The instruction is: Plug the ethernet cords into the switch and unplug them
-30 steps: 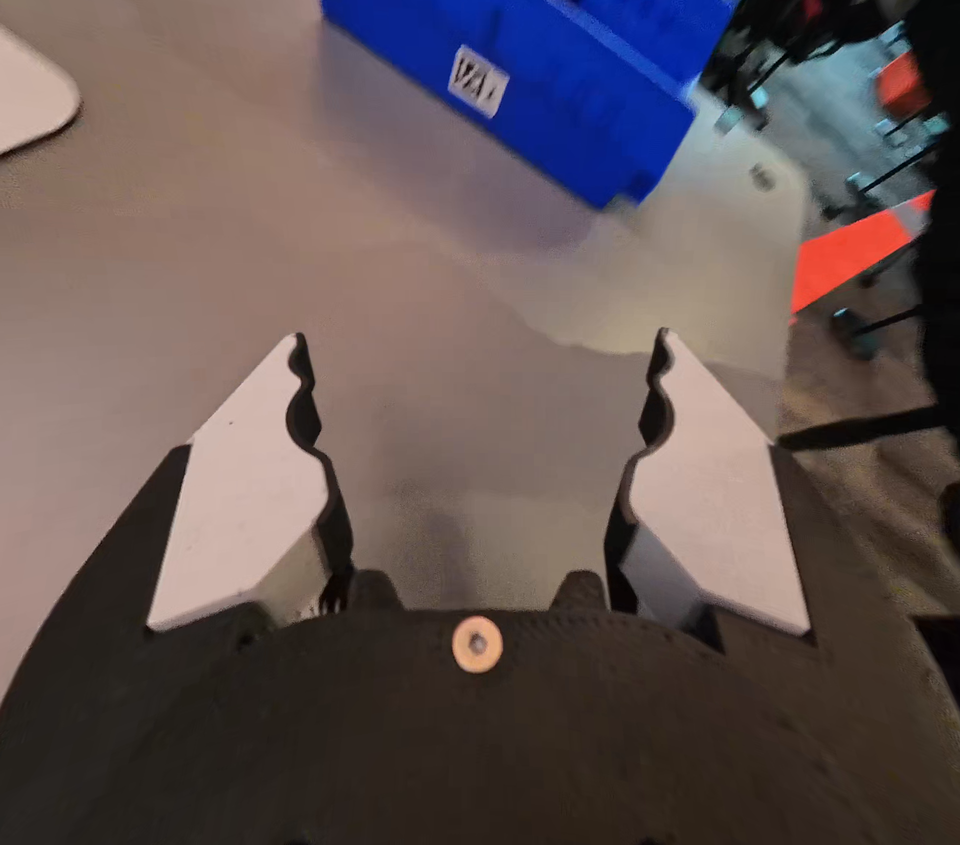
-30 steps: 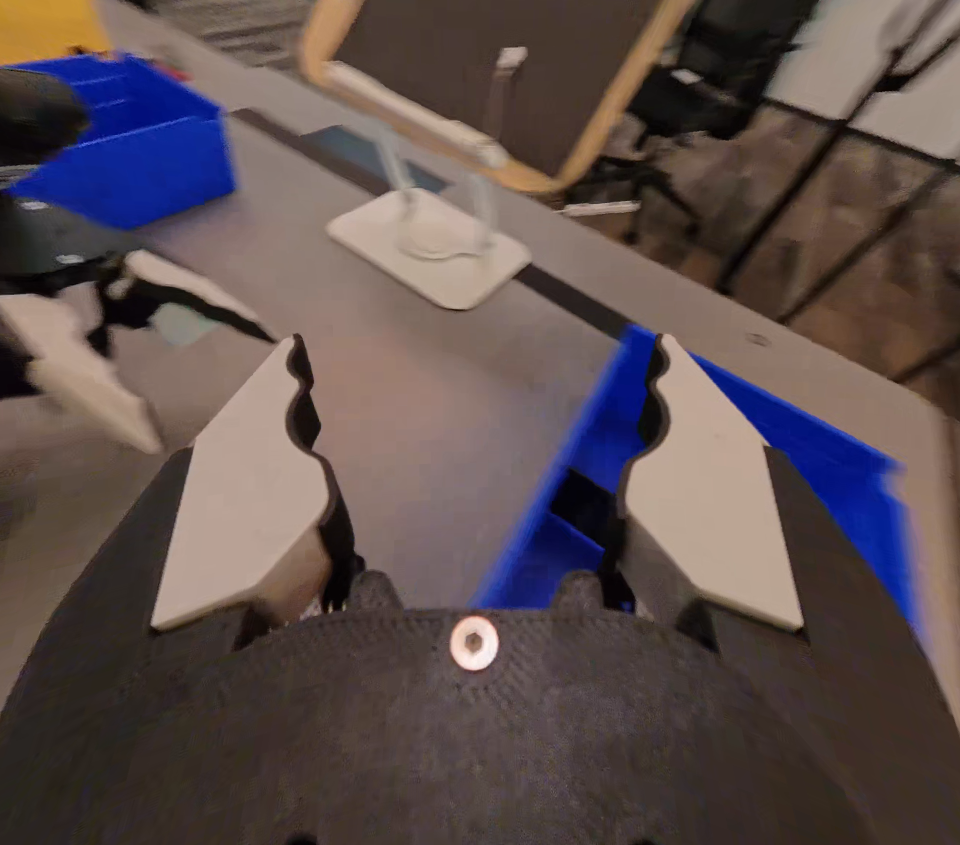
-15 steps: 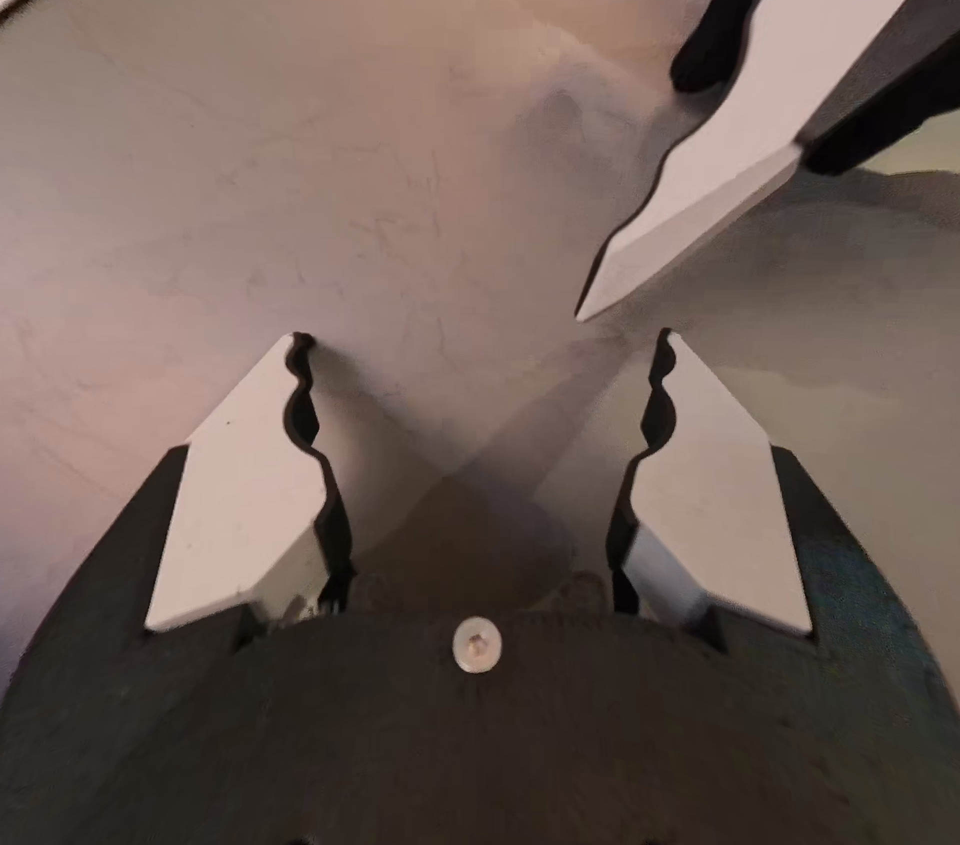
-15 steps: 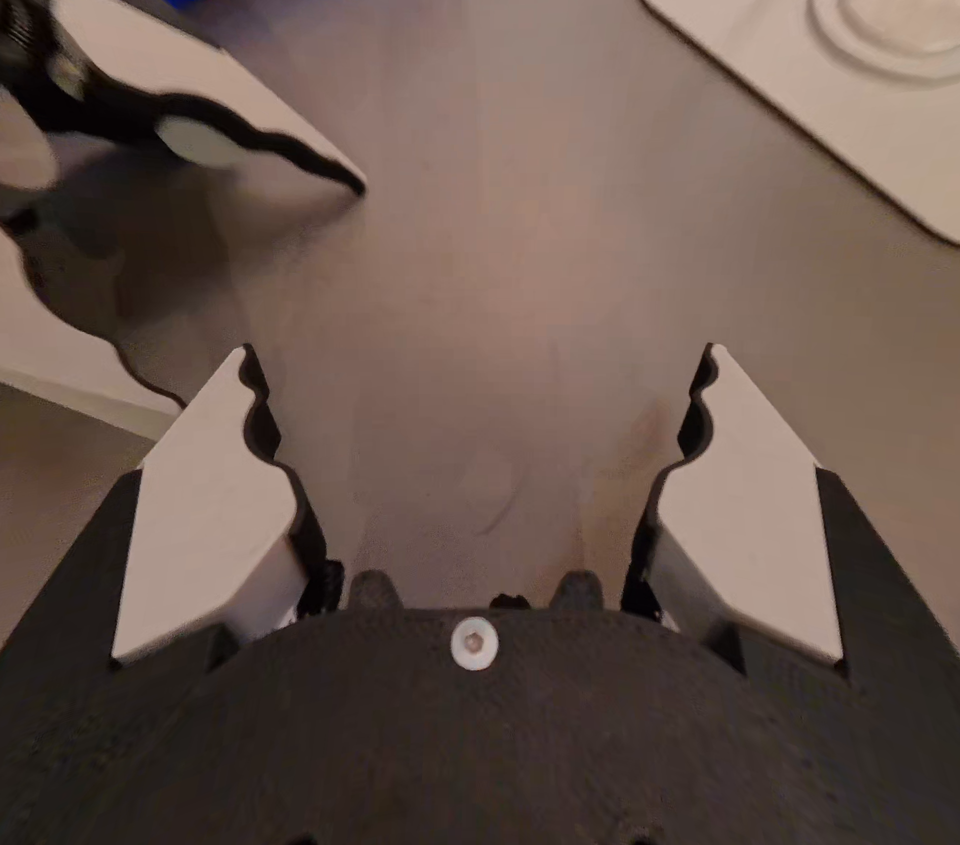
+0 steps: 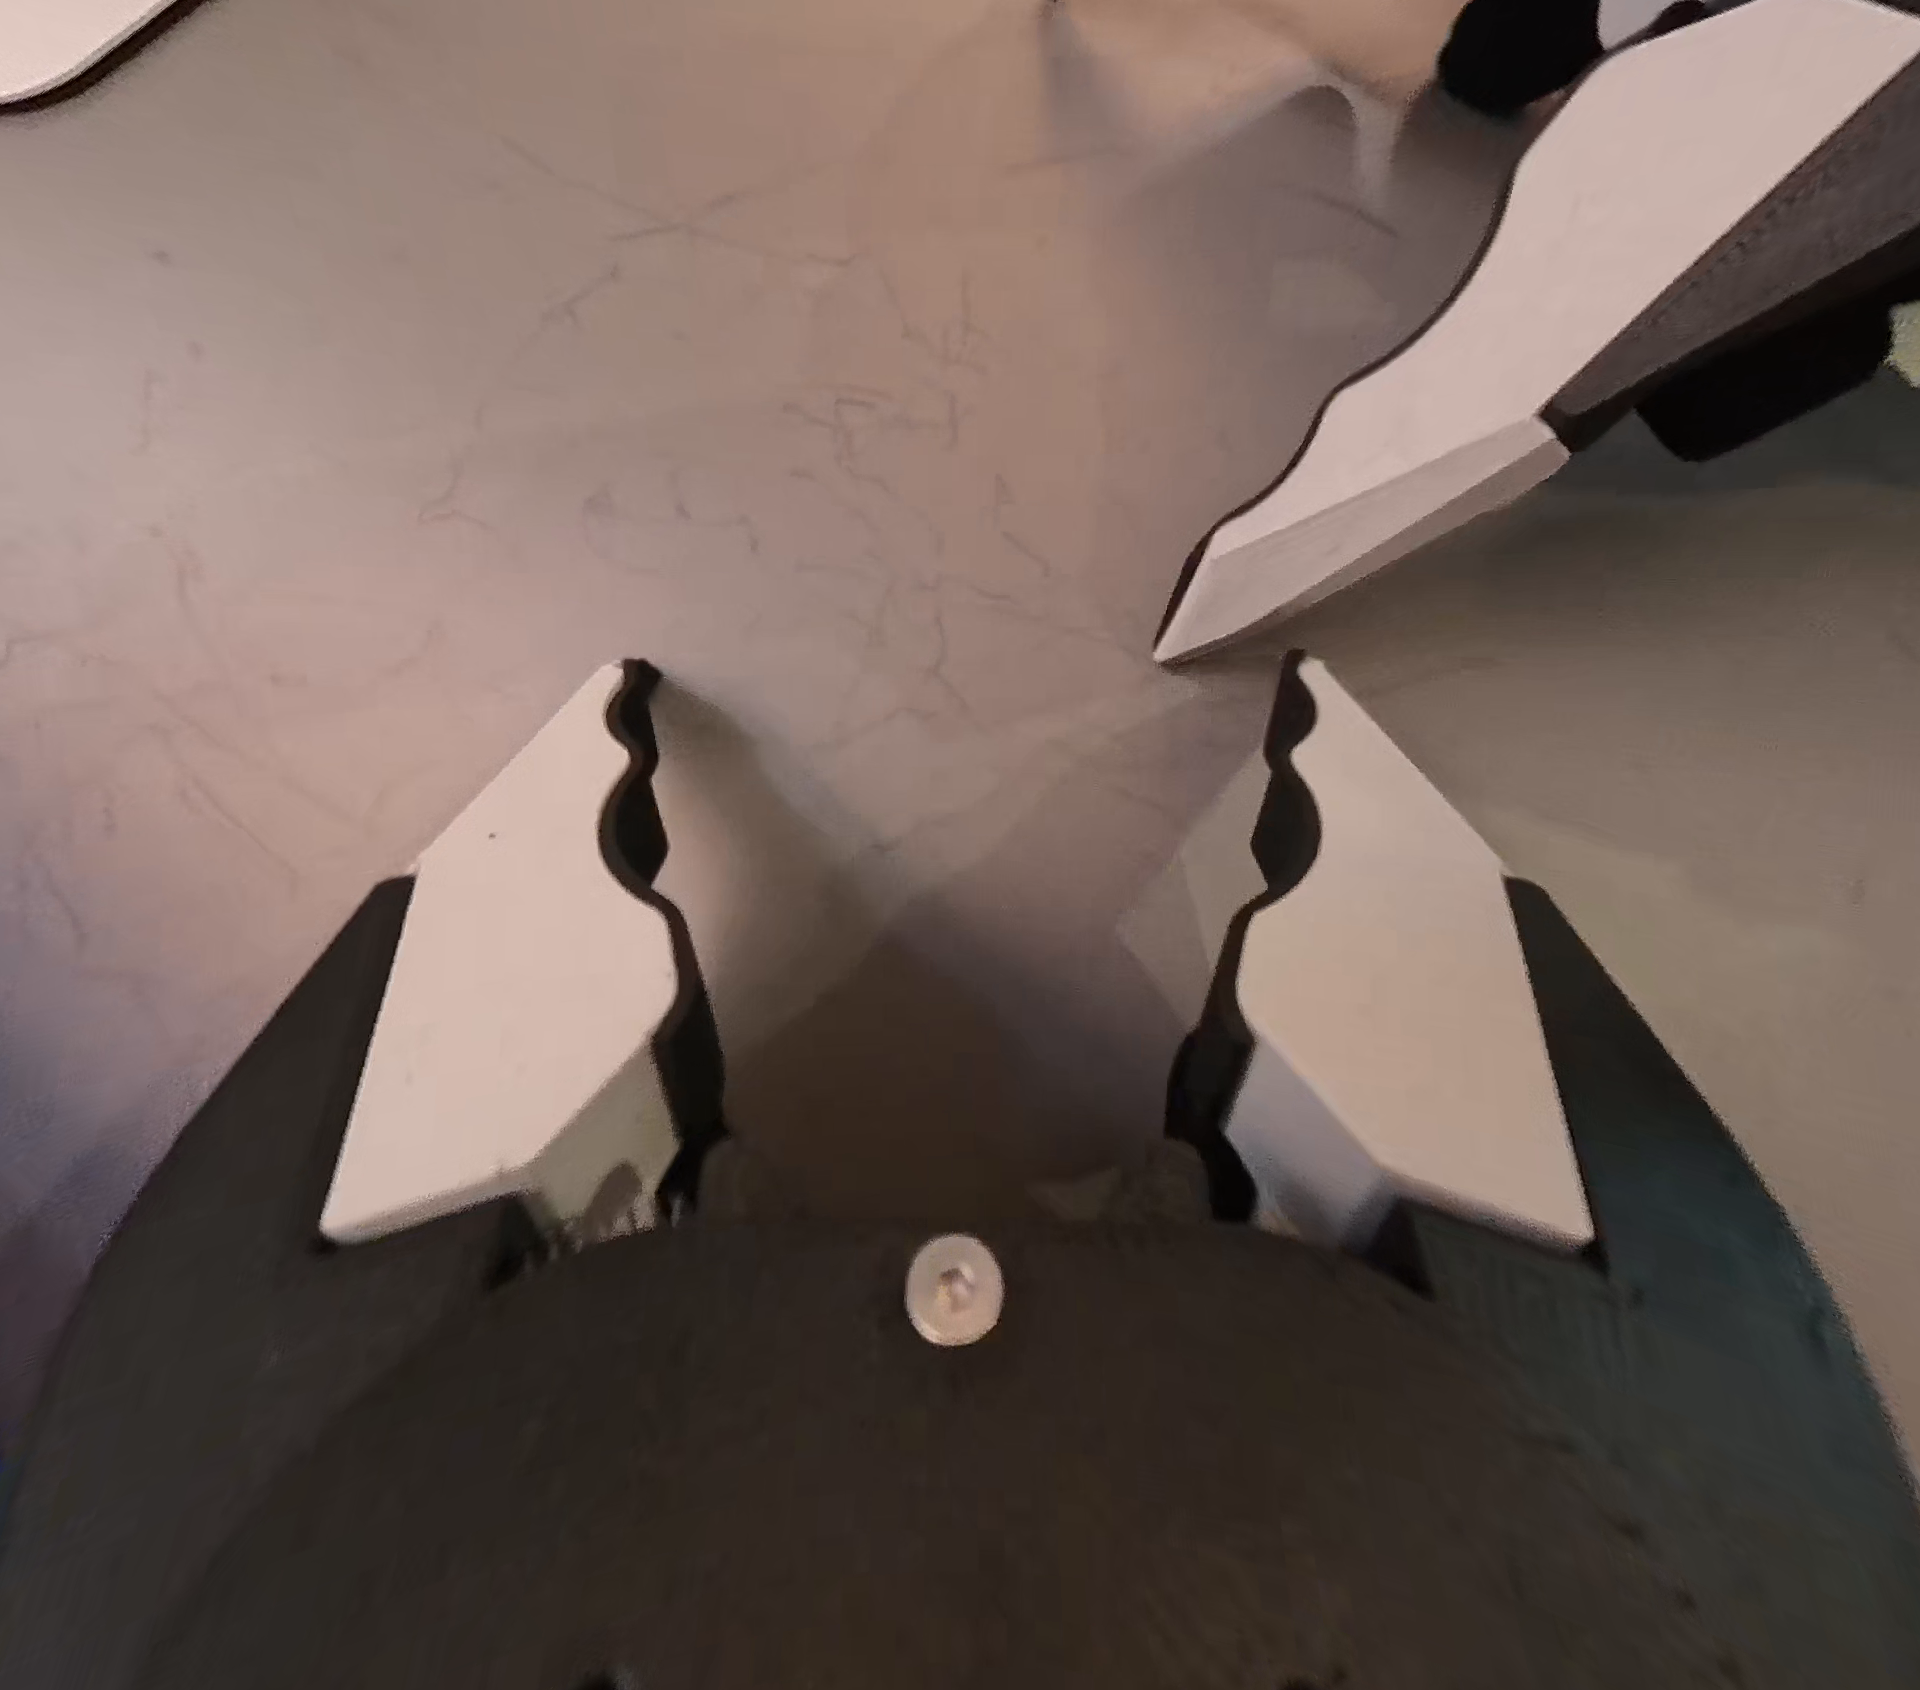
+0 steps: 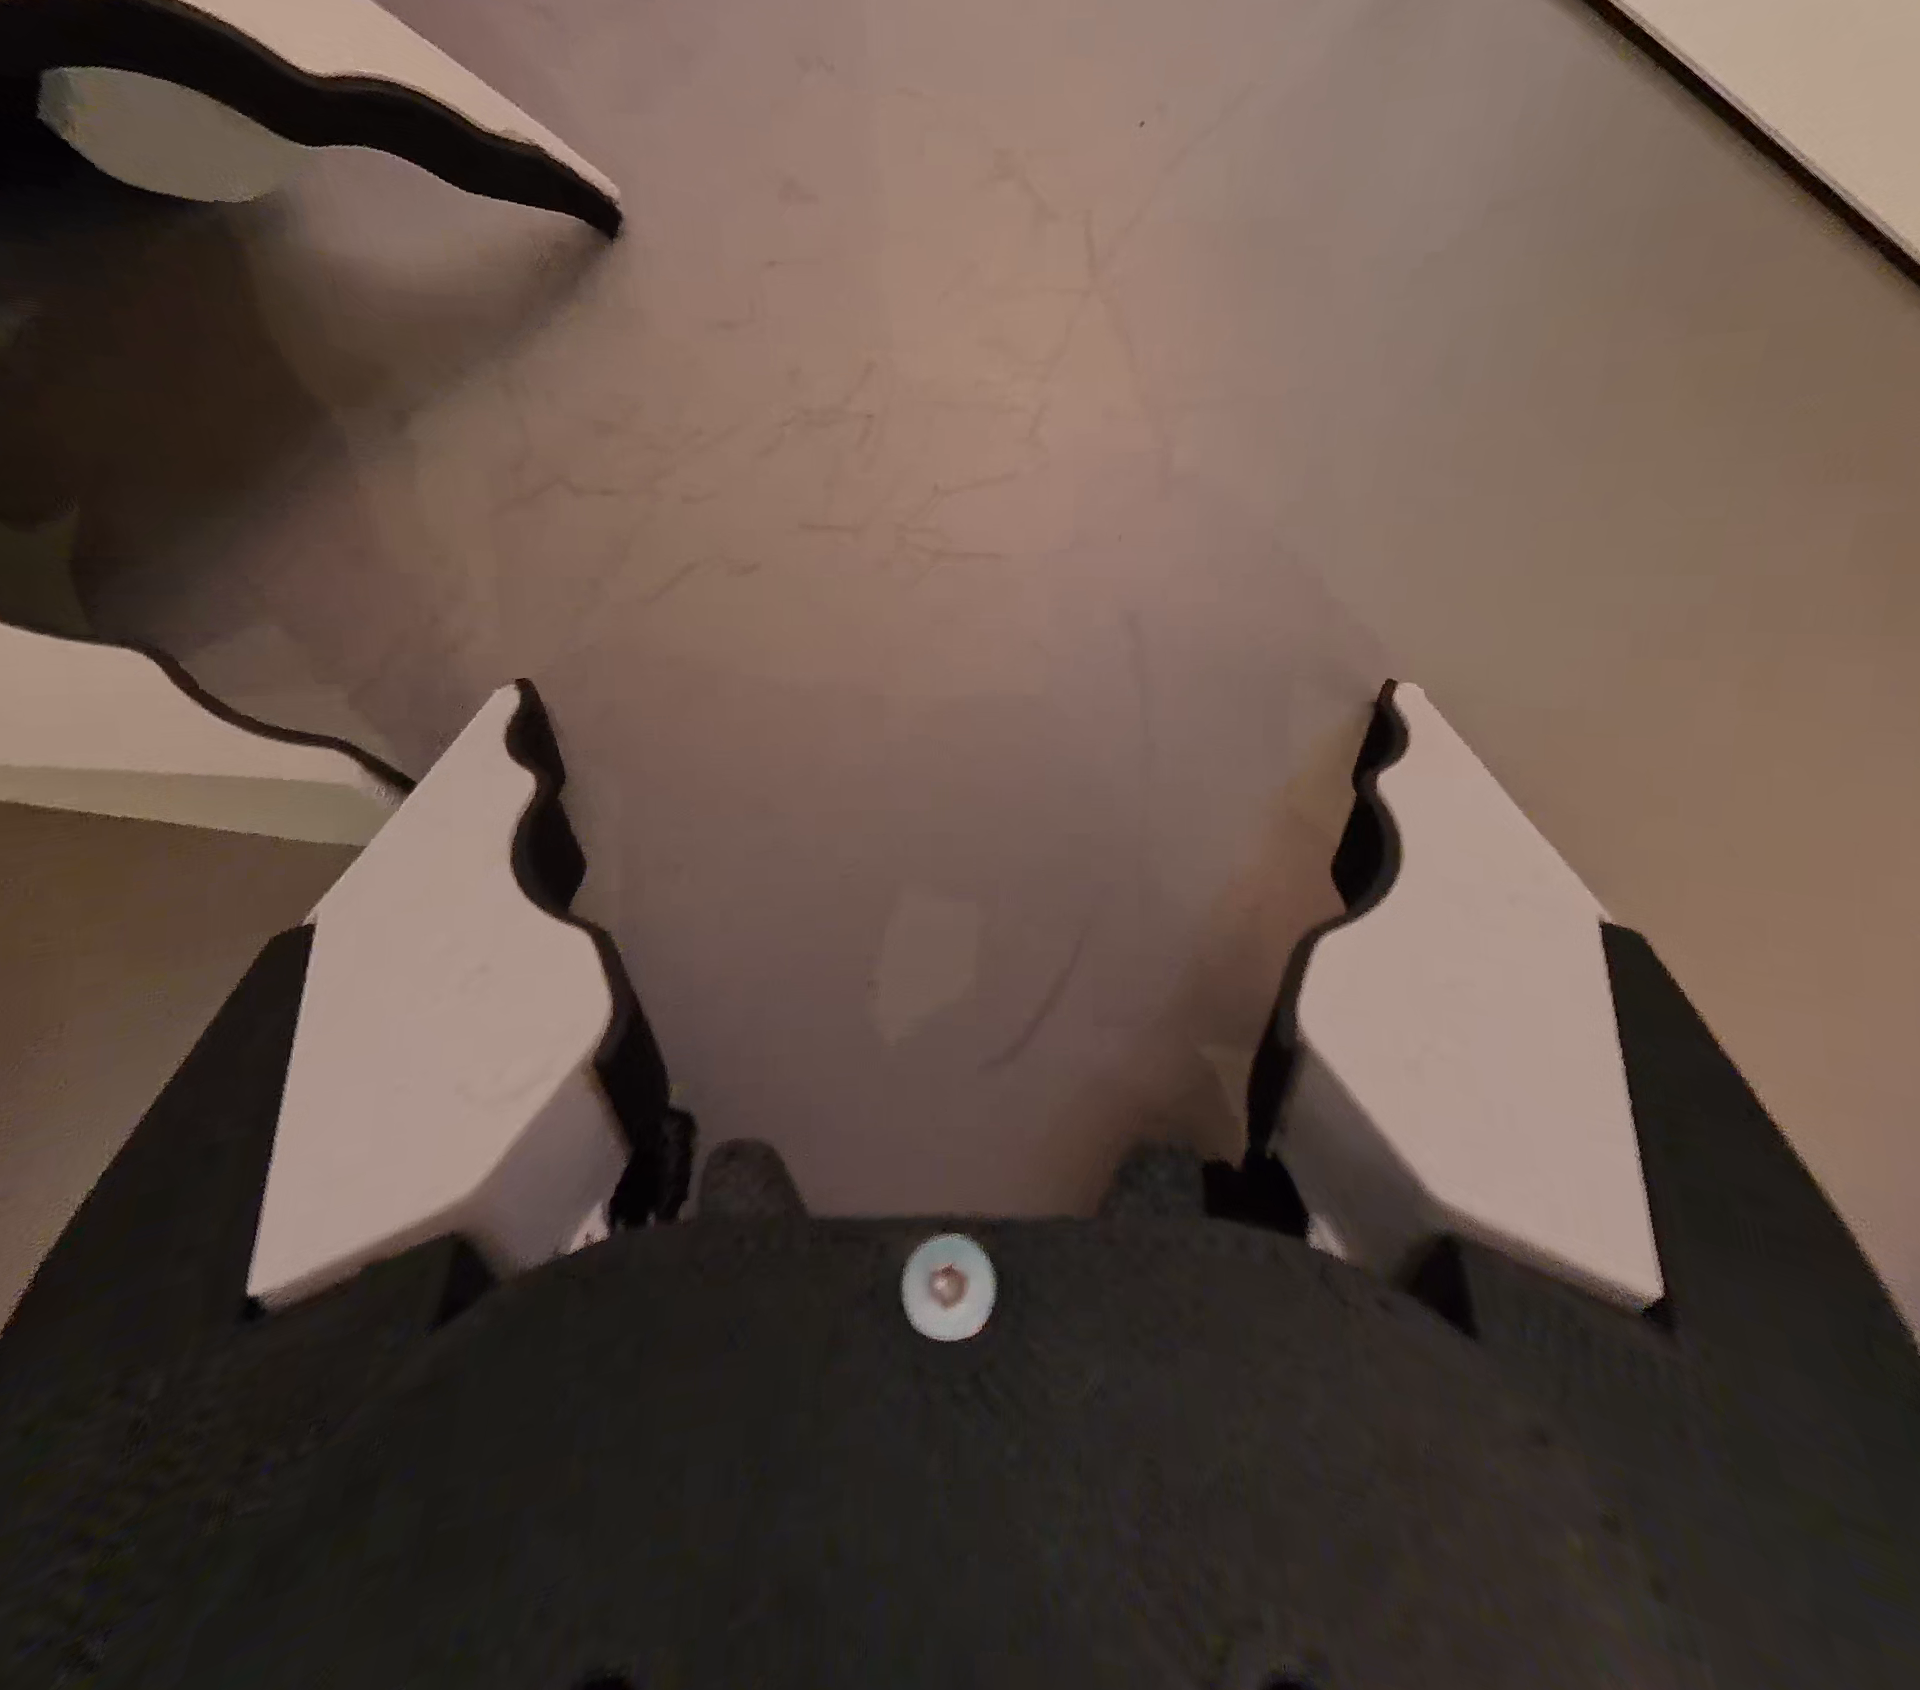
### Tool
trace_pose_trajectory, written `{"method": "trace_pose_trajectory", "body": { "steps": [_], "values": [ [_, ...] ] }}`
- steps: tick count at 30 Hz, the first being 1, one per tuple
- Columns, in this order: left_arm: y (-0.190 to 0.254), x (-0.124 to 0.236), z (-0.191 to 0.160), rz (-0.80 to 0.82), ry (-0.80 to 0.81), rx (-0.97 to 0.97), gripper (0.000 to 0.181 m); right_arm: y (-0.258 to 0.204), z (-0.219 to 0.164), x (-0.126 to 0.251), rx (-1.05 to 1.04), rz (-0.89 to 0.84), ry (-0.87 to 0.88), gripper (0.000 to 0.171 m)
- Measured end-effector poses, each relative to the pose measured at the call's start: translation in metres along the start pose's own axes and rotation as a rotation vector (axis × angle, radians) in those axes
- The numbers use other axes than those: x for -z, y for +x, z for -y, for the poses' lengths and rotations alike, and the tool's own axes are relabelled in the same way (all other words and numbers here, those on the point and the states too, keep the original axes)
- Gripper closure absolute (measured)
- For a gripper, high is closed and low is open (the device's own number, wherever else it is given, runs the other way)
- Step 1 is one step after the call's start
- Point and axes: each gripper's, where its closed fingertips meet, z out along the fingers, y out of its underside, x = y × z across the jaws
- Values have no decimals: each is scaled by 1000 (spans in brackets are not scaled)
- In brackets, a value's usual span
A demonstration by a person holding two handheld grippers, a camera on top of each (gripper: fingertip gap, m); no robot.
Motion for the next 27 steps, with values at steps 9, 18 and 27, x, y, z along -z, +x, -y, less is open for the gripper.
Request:
{"method": "trace_pose_trajectory", "body": {
  "steps": [9,18,27],
  "values": [
    [-17,4,1,100,18,53,83,5,-1,9,-45,-51,39,58],
    [-83,17,-4,473,-11,32,166,7,0,9,-82,-82,40,62],
    [-56,24,9,308,-36,54,181,8,-6,7,-15,-23,5,31]
  ]
}}
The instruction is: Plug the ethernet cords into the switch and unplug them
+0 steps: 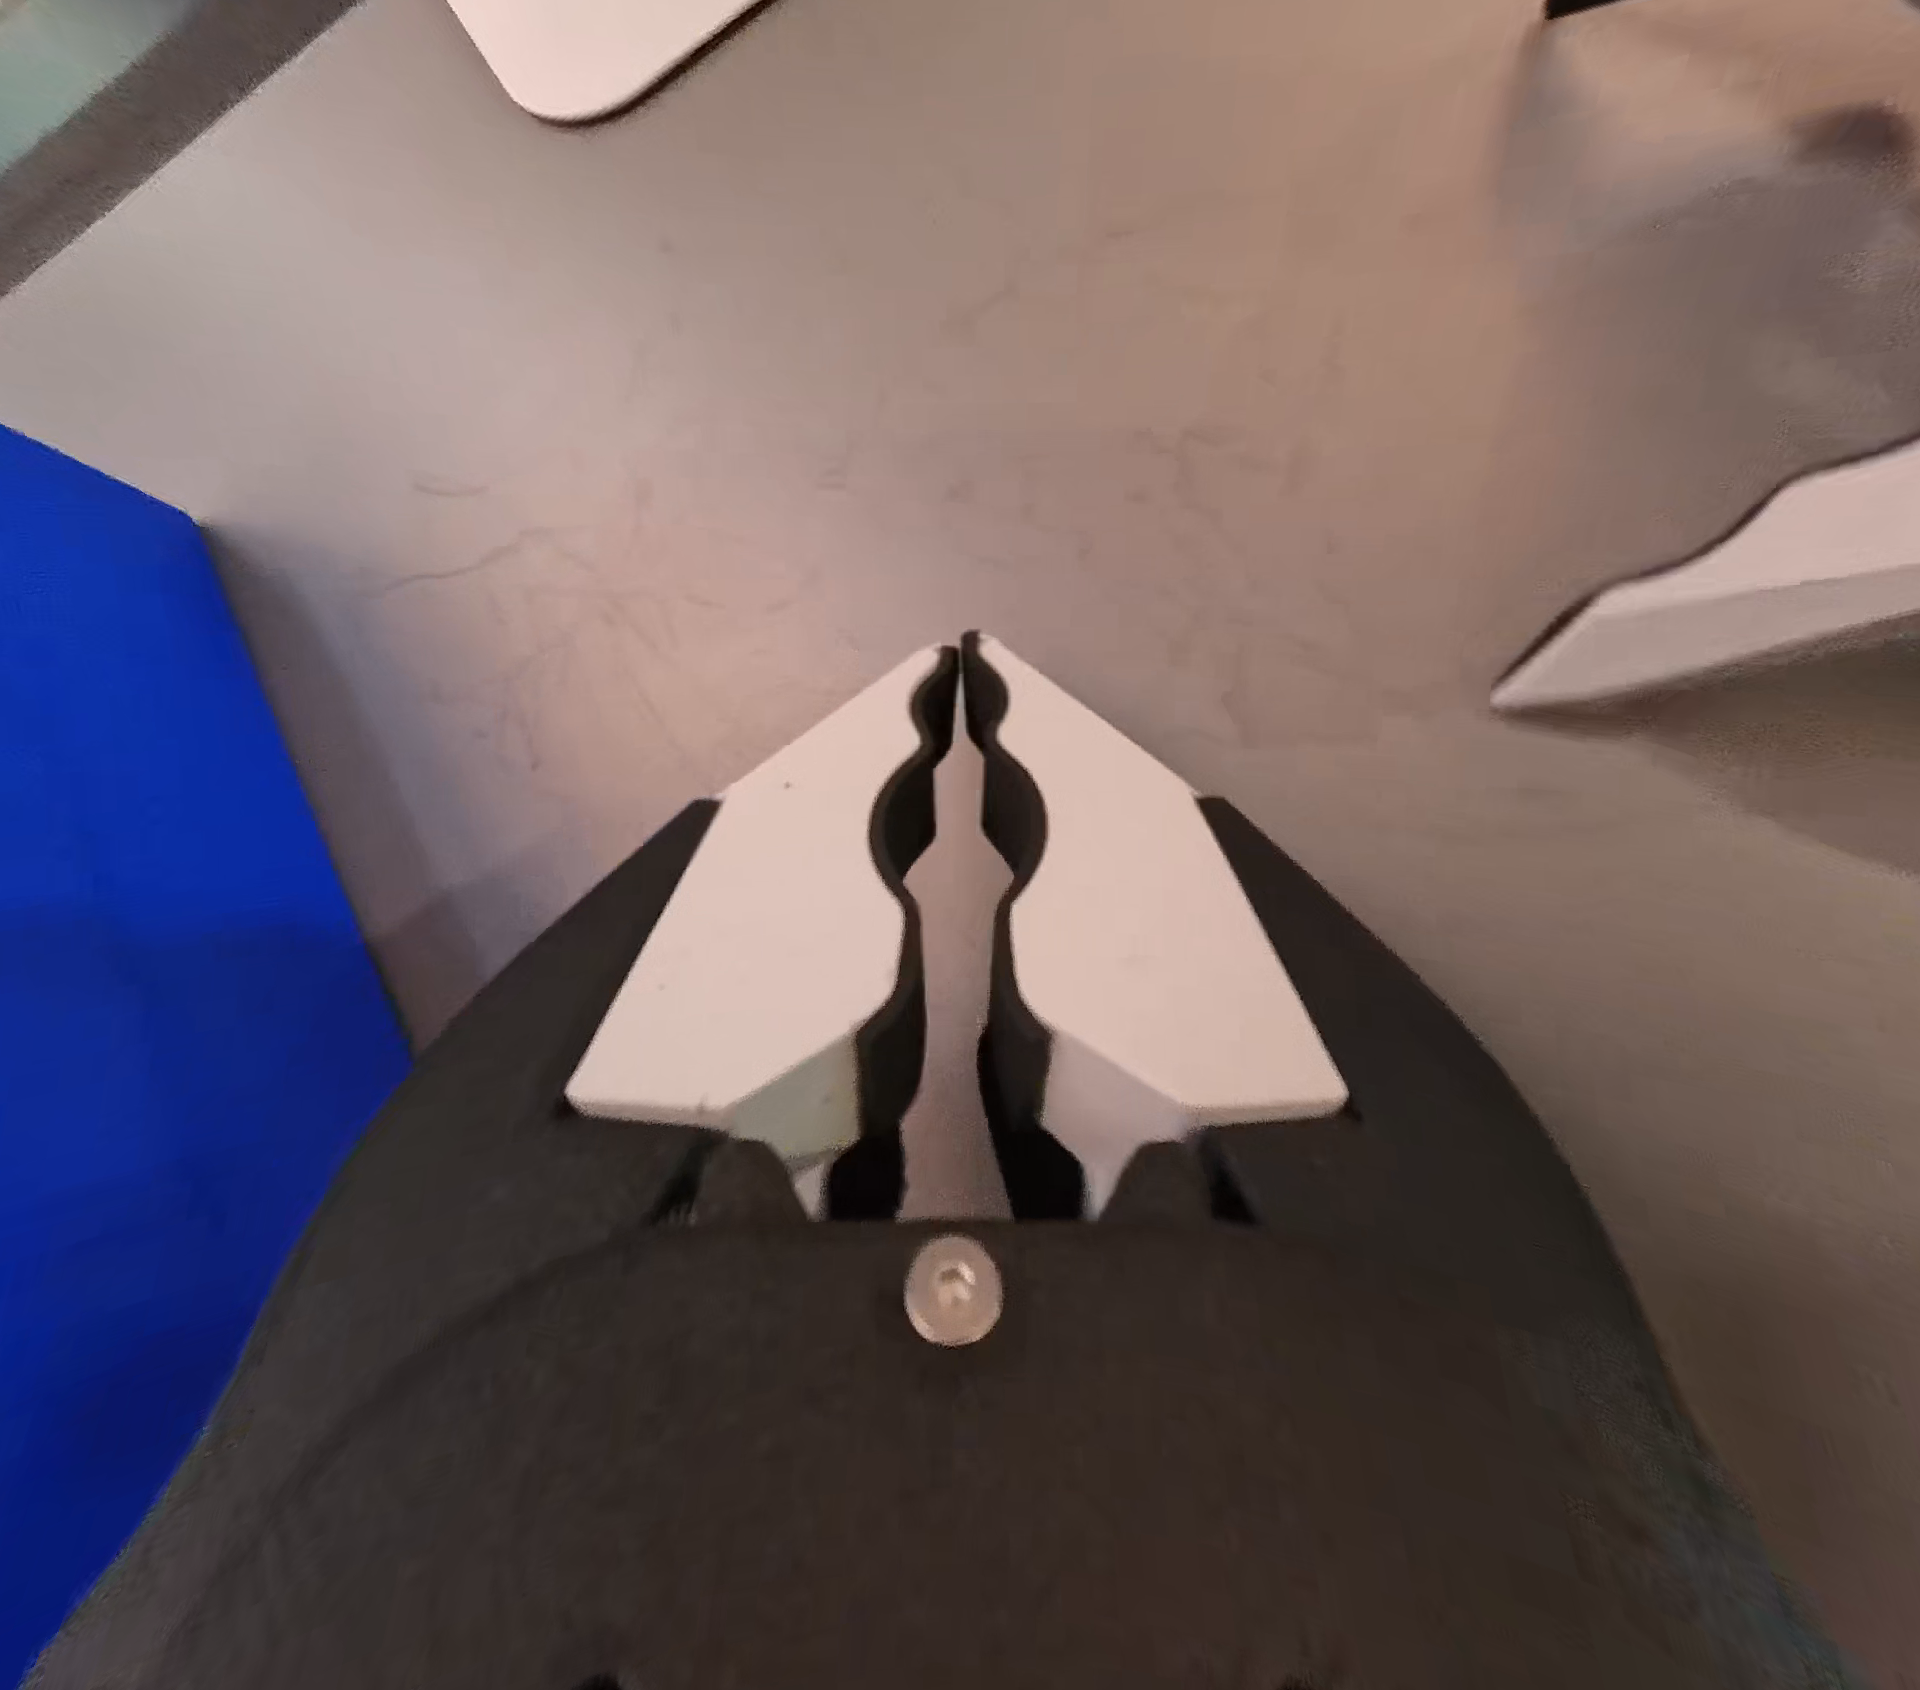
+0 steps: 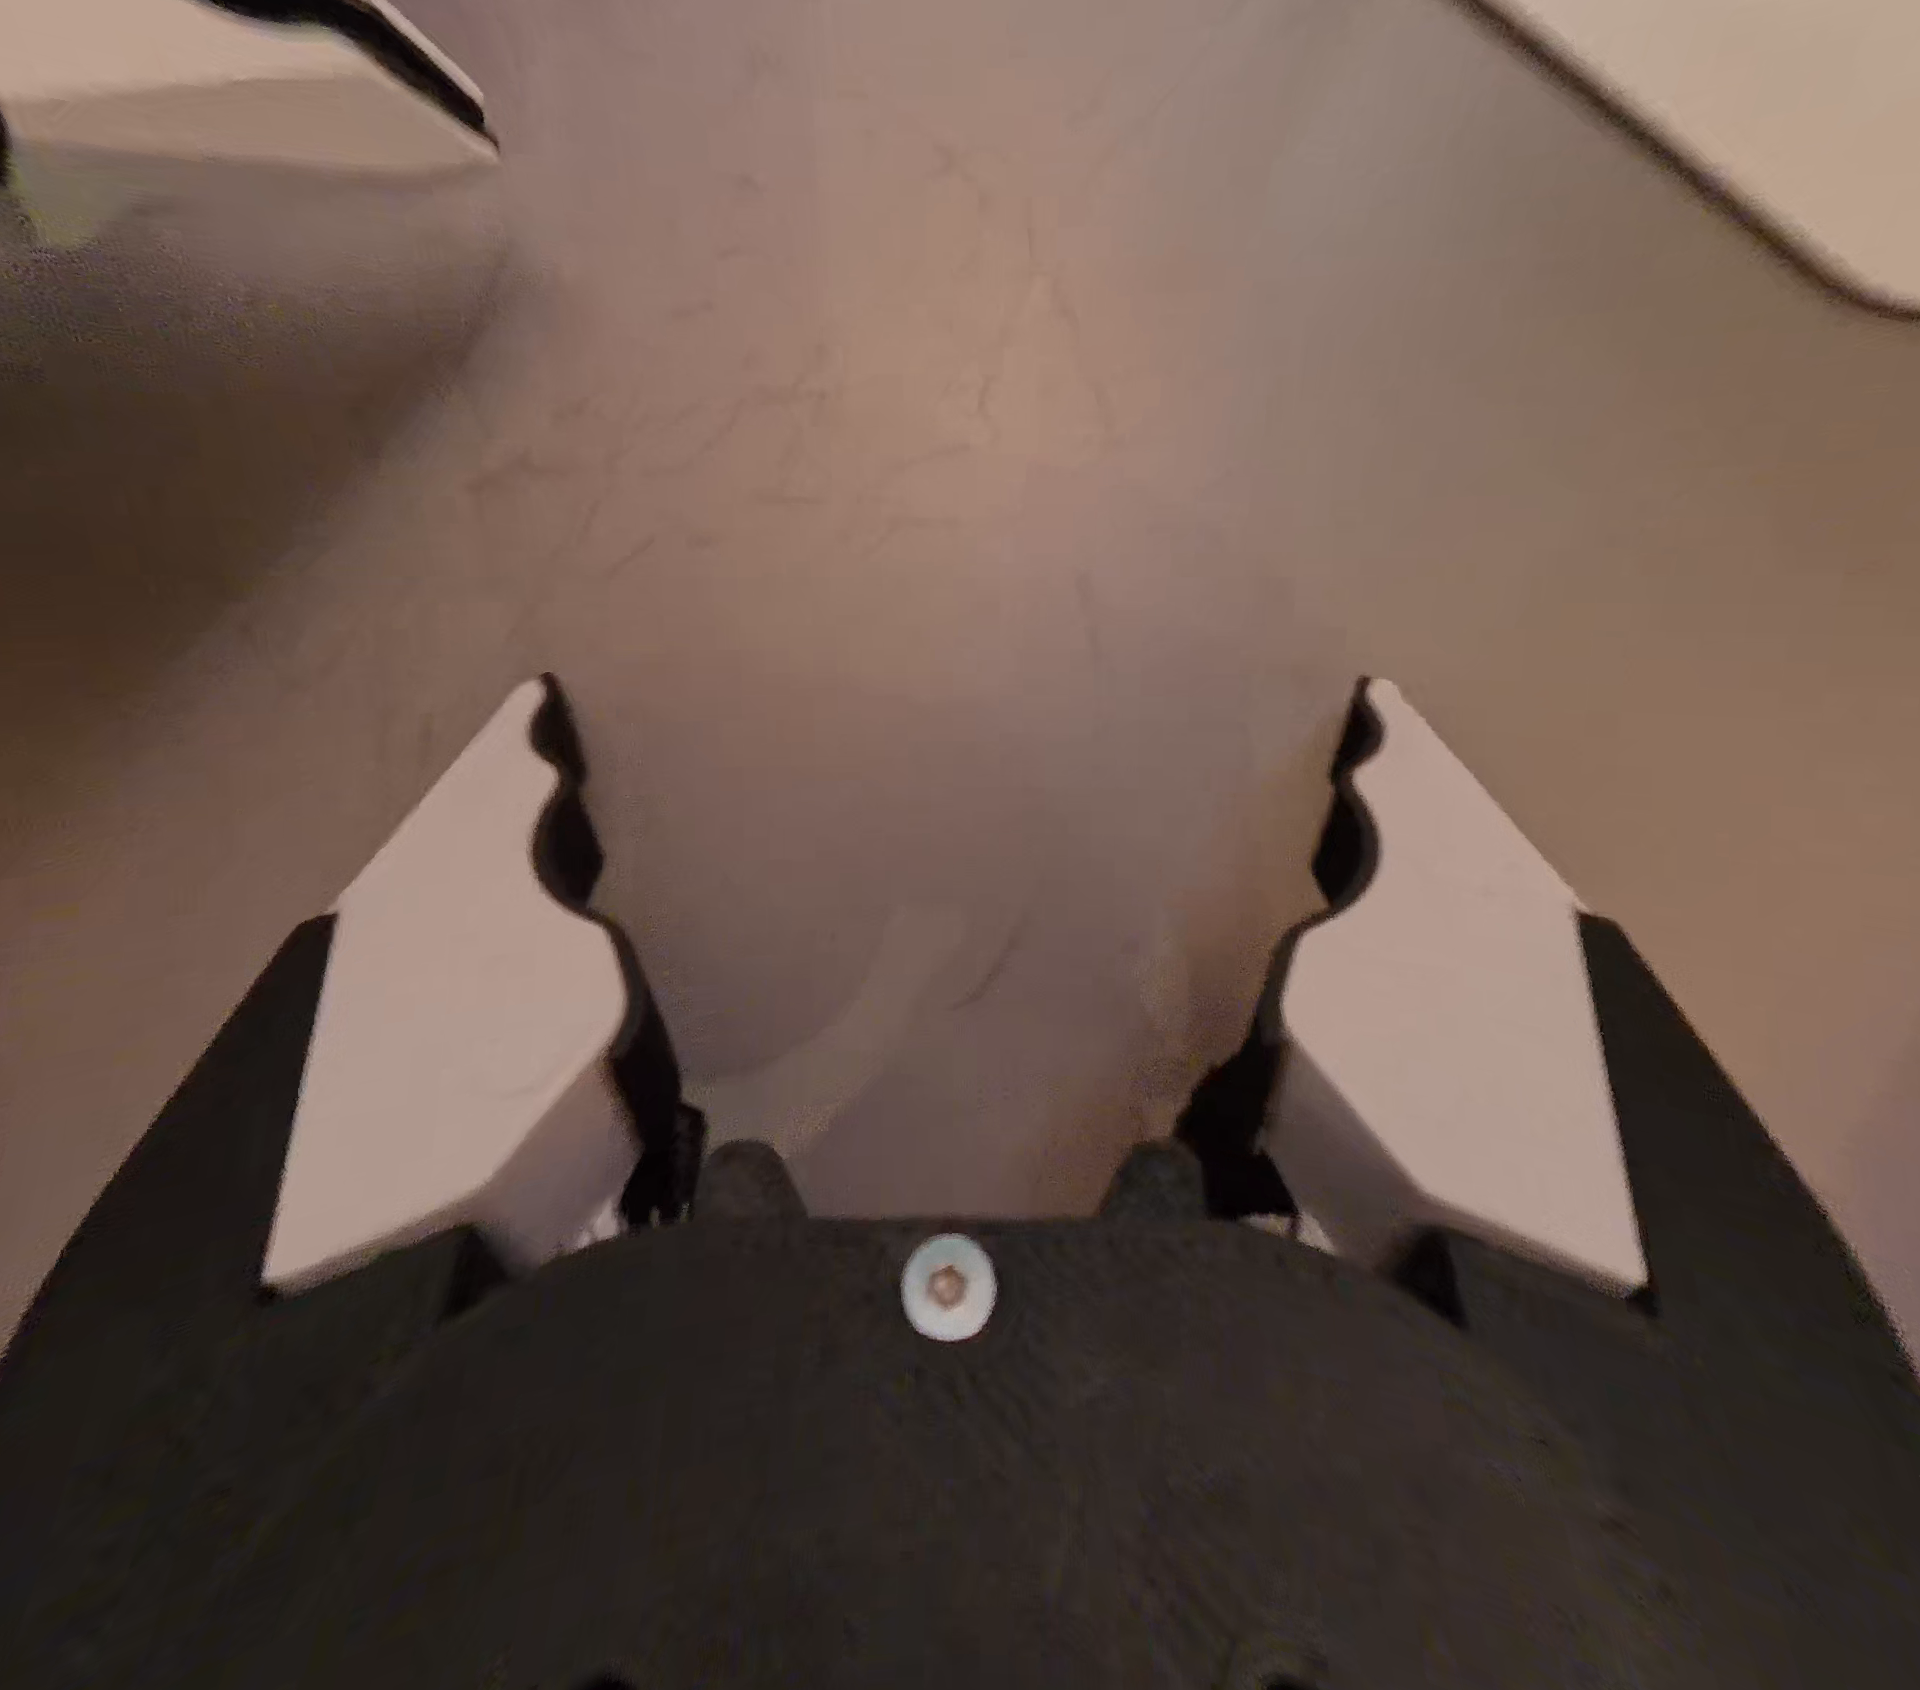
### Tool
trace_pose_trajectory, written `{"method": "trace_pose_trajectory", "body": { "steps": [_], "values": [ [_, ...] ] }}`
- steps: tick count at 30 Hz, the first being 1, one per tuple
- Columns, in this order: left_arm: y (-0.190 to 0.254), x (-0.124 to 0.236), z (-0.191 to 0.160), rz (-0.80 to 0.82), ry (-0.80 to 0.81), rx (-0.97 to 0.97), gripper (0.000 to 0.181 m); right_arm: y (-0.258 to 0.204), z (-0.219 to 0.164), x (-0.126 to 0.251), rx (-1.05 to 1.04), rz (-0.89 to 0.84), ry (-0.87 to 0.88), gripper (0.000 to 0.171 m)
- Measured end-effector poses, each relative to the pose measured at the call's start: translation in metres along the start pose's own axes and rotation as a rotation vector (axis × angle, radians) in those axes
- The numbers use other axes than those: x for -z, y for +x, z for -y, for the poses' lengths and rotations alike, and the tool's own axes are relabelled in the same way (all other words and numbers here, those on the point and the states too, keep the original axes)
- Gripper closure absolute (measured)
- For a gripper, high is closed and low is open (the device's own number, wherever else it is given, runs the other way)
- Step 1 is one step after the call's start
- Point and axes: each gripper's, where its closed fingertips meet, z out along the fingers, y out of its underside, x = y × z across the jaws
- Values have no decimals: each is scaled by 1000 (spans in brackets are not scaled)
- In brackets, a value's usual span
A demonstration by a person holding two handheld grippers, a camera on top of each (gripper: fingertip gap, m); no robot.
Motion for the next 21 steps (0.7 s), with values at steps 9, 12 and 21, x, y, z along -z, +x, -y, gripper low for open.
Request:
{"method": "trace_pose_trajectory", "body": {
  "steps": [9,12,21],
  "values": [
    [28,25,12,-272,51,128,114,-1,-2,-3,8,22,-19,16],
    [26,39,14,-207,72,51,114,-1,-2,-3,8,22,-19,16],
    [113,52,-8,-224,-16,-226,152,-1,-2,-3,8,22,-19,16]
  ]
}}
